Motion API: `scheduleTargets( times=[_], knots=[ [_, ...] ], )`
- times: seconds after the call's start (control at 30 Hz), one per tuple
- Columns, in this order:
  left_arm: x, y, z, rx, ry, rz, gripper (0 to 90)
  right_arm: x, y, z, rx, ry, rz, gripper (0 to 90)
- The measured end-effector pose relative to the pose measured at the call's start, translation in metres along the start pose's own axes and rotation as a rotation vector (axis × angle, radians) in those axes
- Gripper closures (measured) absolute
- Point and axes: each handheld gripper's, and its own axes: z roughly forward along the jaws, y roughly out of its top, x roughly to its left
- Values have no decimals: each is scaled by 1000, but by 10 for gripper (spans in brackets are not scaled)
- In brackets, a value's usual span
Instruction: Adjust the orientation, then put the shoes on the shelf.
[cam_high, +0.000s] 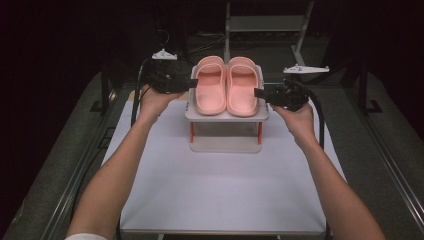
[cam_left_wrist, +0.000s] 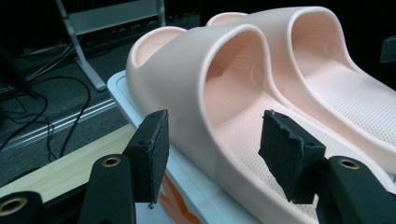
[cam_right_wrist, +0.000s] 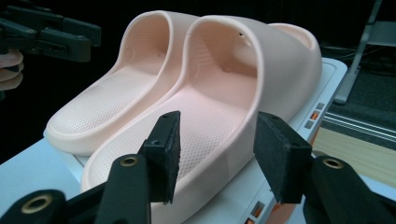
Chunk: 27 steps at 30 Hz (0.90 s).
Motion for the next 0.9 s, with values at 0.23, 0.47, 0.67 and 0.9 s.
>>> scheduleTargets(
  times=[0.23, 0.47, 0.67, 0.9],
  knots=[
    [1, -3, -3, -2, 9, -3, 401, 1, -3, -6, -8, 13, -3, 492],
    [-3, -10, -11, -7, 12, 4, 377, 3, -10, -18, -21, 29, -4, 479],
    [-3, -19, -21, -20, 13, 2, 356, 5, -21, -27, -25, 38, 0, 474],
    [-5, -29, -31, -40, -2, -1, 340, 8, -31, -33, -26, 48, 1, 467]
  ],
)
